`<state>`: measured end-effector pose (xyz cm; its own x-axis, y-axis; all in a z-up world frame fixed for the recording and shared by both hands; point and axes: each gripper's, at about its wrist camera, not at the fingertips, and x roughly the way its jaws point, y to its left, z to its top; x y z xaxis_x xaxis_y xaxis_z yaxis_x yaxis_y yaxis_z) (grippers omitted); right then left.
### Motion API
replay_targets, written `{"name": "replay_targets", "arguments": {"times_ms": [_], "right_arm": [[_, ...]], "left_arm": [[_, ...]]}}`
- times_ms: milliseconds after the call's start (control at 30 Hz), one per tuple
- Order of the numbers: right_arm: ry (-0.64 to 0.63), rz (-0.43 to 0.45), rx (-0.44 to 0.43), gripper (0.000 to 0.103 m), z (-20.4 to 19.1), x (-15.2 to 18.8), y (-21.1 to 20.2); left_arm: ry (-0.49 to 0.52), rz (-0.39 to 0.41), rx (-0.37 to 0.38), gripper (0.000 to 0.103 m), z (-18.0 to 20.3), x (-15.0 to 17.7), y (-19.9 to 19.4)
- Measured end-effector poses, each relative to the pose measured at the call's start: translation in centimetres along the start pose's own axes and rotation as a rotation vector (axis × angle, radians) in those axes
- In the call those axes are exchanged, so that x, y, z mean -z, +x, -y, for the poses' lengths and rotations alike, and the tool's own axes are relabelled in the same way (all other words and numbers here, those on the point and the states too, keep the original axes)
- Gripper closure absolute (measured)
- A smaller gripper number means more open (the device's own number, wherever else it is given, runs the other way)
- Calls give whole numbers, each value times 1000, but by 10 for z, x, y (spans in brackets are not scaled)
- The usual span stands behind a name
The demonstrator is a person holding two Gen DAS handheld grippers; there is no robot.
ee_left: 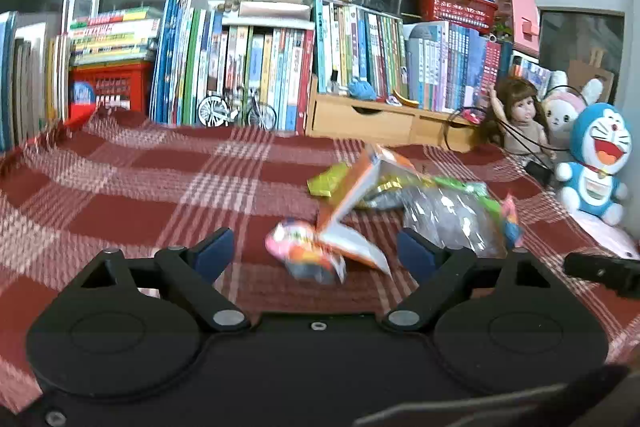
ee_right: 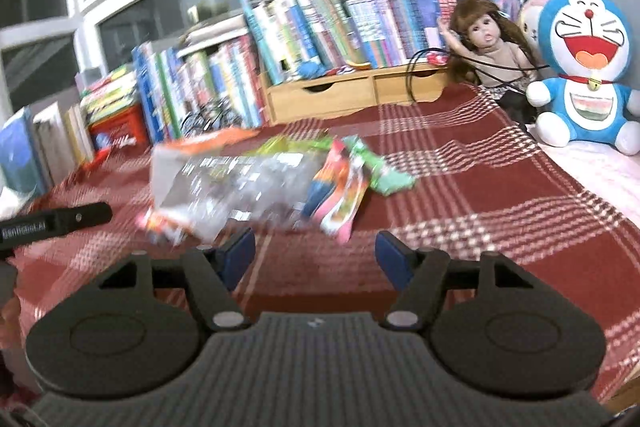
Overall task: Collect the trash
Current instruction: 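Grasp the orange-white cardboard box with left tool while right tool grasps the macaron packet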
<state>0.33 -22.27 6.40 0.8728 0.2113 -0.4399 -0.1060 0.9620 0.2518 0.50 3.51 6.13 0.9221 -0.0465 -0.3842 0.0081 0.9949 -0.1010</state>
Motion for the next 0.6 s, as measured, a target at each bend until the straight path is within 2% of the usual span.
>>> {"name": "replay_targets", "arguments": {"times_ms": [167,300,500,600], "right_arm": [[83,1,5,27,18,-22,28],[185,-16,-16,27,34,-33,52],[290,-72,-48,27,49,-36,91],[344,-94,-50,27,54,-32,105]], "left_arm": [[74,-13,-15,26,16,-10,39],[47,-55,-21,33,20,-12,68],[28,-63,1,34,21,-12,90],[44,-13,38,30,24,-10,95]]}}
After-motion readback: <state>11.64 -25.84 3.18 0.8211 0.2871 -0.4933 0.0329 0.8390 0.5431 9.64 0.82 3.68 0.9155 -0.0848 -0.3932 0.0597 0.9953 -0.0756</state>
